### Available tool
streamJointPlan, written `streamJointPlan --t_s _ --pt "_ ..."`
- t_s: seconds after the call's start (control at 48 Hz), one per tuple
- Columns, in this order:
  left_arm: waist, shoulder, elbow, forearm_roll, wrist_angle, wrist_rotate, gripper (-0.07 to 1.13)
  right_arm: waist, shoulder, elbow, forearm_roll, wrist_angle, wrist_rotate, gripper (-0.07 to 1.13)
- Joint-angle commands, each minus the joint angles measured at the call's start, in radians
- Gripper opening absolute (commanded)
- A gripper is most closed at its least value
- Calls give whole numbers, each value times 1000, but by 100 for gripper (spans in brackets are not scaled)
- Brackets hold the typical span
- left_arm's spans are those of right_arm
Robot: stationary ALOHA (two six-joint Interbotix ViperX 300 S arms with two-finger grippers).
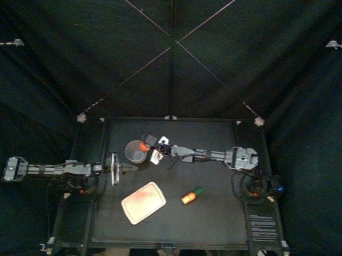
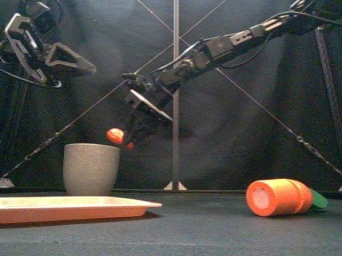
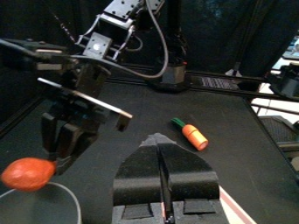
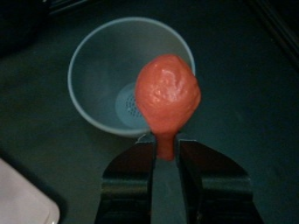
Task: Pick the drumstick then place it in the grey bowl
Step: Drop drumstick in the grey bowl and return to neutral
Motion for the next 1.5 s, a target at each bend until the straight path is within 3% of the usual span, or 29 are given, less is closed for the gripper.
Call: streamJointPlan --t_s 0.021,0.354,0.771,1.0,1.354,1.5 --pt "2 2 -12 3 -9 0 -2 5 14 -115 -3 61 -5 53" --pt "3 3 -8 3 -9 2 -2 54 67 -224 -106 170 0 87" --pt "6 2 0 2 -9 0 -2 63 -17 -158 -109 207 21 88" --pt "11 2 6 6 -9 3 -2 58 -195 69 -55 23 20 88" --pt "18 -6 5 34 -12 3 -2 43 -503 592 -34 -509 18 88" --pt "21 -6 3 41 -23 3 -2 28 -612 742 -34 -658 12 88"
